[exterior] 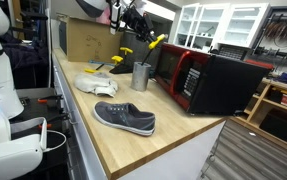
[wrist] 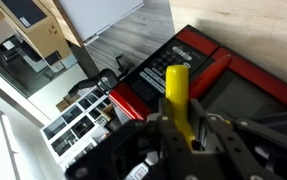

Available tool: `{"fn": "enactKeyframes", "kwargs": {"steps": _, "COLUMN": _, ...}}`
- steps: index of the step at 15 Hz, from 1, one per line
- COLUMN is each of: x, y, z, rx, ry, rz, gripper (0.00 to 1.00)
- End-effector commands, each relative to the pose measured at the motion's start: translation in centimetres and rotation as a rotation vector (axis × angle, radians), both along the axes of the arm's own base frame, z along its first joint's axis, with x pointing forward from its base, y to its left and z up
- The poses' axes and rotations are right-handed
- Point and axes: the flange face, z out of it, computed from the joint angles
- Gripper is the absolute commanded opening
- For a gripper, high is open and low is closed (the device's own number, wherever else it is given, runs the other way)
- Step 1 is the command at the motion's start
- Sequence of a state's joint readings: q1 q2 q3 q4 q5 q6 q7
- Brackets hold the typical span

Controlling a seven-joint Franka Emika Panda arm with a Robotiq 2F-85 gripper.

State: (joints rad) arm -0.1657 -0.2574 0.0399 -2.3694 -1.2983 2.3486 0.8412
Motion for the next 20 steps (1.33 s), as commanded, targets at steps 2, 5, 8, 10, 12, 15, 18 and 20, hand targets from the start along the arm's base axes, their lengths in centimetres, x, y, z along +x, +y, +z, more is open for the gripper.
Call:
{"fn": "enactKeyframes", "kwargs": {"steps": 2, "x": 1.2, "y": 0.6, "z": -0.2, "rx": -0.048, "ry": -0.03, "rz": -0.005, "gripper": 0.06}}
{"fn": "enactKeyframes", "kwargs": {"steps": 5, "x": 1.6, "y": 1.7, "z": -0.7, "rx": -0.066, "ry": -0.026, "rz": 0.017, "gripper": 0.06}}
{"fn": "enactKeyframes", "kwargs": {"steps": 8, "x": 2.1, "y": 3.9, "z": -1.4, "rx": -0.091, "ry": 0.002, "rz": 0.076, "gripper": 0.06}}
{"fn": "enactKeyframes", "kwargs": {"steps": 10, "x": 2.4, "y": 5.8, "z": -1.9, "rx": -0.122, "ry": 0.013, "rz": 0.116, "gripper": 0.06}}
{"fn": "enactKeyframes", "kwargs": {"steps": 12, "x": 2.7, "y": 7.3, "z": -2.5, "rx": -0.172, "ry": 0.028, "rz": 0.156, "gripper": 0.06}}
{"fn": "enactKeyframes", "kwargs": {"steps": 15, "x": 3.2, "y": 8.5, "z": -3.2, "rx": -0.277, "ry": 0.044, "rz": 0.204, "gripper": 0.06}}
{"fn": "enactKeyframes", "kwargs": {"steps": 18, "x": 3.4, "y": 9.2, "z": -4.5, "rx": -0.357, "ry": 0.072, "rz": 0.253, "gripper": 0.06}}
{"fn": "enactKeyframes", "kwargs": {"steps": 20, "x": 3.3, "y": 9.5, "z": -5.7, "rx": -0.395, "ry": 0.091, "rz": 0.284, "gripper": 0.06}}
